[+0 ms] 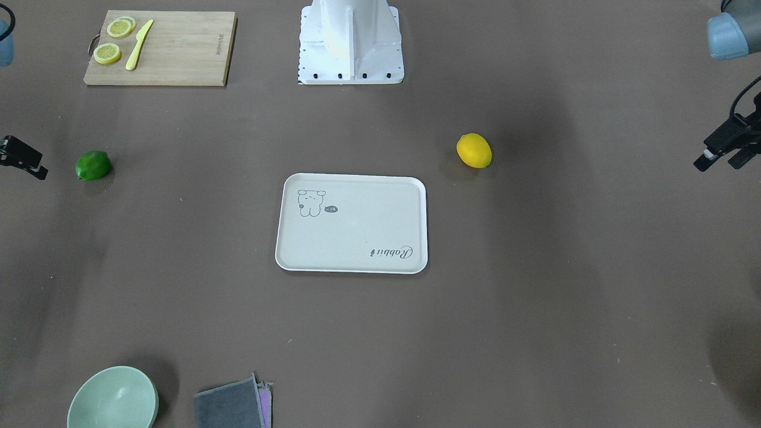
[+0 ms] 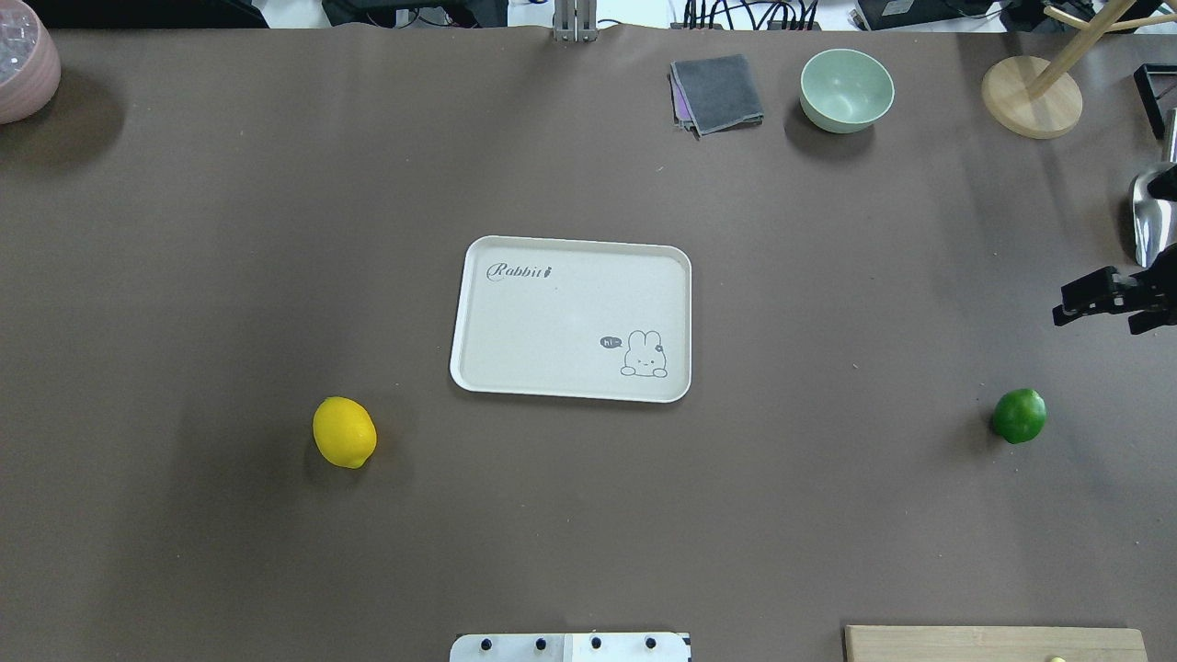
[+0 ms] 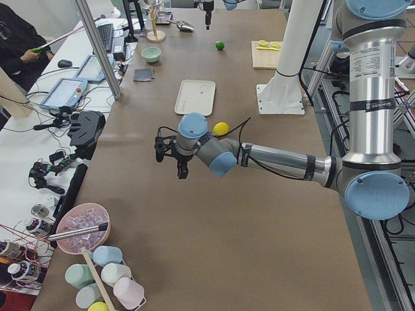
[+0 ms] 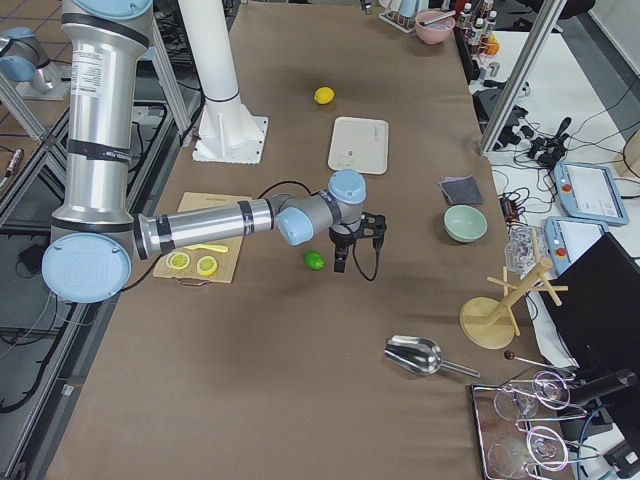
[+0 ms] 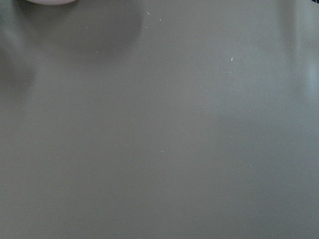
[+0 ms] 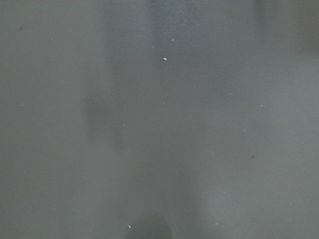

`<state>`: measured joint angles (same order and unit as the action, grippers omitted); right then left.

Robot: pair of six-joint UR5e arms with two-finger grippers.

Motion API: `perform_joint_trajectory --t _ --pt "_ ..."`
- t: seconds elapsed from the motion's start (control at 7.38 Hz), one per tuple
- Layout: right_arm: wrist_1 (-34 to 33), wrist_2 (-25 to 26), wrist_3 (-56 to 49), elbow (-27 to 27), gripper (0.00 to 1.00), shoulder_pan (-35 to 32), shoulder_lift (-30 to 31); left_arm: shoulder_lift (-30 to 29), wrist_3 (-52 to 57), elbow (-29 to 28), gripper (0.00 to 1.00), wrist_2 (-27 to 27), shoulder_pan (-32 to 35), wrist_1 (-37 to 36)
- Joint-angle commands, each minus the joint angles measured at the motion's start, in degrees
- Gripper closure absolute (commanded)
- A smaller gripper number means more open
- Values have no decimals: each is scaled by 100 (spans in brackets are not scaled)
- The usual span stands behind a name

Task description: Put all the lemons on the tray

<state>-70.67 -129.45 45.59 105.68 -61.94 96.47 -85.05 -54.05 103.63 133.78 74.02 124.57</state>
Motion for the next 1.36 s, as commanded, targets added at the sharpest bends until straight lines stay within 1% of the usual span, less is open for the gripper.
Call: perform_joint_trajectory --t 0.0,0.41,0.81,1.08,1.22 --pt "229 376 879 6 0 645 -84 -11 -631 174 2 -229 -352 146" --pt "229 464 961 6 0 955 12 -90 -1158 359 2 -659 -896 155" --pt "229 464 1049 -38 0 1122 205 -108 -1230 430 2 -660 -1003 155" --pt "211 456 1058 -152 0 1376 206 -196 -1204 447 2 -660 -1100 155" --pt "229 438 1223 -144 0 1490 206 -196 -1178 447 2 -660 -1100 155"
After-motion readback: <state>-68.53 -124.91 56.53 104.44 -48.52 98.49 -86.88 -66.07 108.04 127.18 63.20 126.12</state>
